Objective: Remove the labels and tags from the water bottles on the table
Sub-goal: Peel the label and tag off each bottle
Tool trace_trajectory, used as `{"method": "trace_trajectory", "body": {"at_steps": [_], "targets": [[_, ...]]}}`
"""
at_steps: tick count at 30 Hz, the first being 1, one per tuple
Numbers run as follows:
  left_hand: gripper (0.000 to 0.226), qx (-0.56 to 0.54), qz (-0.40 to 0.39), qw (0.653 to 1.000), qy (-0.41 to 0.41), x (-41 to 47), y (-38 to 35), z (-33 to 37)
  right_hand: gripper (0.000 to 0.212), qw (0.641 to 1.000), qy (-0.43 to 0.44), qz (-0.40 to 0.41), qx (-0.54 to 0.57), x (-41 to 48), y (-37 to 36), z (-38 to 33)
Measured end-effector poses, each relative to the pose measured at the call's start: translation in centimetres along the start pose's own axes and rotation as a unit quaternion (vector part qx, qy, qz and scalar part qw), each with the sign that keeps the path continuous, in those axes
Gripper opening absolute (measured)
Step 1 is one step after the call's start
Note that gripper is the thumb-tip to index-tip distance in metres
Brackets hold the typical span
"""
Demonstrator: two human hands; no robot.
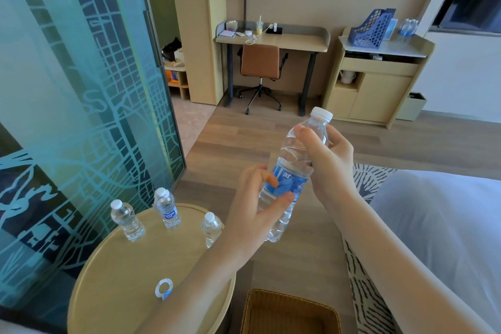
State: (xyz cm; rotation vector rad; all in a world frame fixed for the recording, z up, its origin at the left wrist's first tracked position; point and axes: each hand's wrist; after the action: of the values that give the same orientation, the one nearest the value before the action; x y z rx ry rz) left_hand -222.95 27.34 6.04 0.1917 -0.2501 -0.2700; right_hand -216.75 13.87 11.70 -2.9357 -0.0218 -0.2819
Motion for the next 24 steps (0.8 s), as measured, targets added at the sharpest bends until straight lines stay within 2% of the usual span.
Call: {"method": "trace_trajectory", "body": {"at_steps": [3,8,10,13,20,24], "targets": [[0.017,-0.037,0.025,0.999,0.001,0.2,-0.3,0.0,0.016,1.000,-0.005,-0.007,-0.001,0.0,-0.1,0.2],[0.013,-0.016,0.073,0.997,-0.006,0.4,-0.4,0.2,0.018,1.000,-0.005,-0.010,-0.003,0.0,-0.2,0.5],[0.016,0.036,0.100,0.994,-0.020,0.5,-0.2,0.4,0.019,1.000,0.003,-0.003,-0.007,0.0,-0.3,0.5],[0.014,0.177,0.158,0.970,-0.048,0.6,0.2,0.3,0.016,1.000,0.007,0.012,-0.011,0.0,-0.4,0.7],[0.019,0.247,0.167,0.951,-0.081,-0.1,-0.4,0.5,0.019,0.999,0.013,0.046,0.003,0.1,-0.6,0.7],[0.022,0.306,0.122,0.937,-0.112,-0.6,-1.8,1.7,0.031,0.998,0.028,0.057,-0.020,0.0,-0.8,0.8]]}}
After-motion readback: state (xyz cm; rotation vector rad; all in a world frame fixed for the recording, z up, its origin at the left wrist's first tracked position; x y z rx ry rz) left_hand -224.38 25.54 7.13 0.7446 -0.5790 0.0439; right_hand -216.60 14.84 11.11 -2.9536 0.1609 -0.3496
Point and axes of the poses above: each hand's wrist, its own x-axis towards the middle knuckle, its own y-axis out of the back of the hand, z = x × y, and after that the axes turned 13 degrees about -z, right-handed
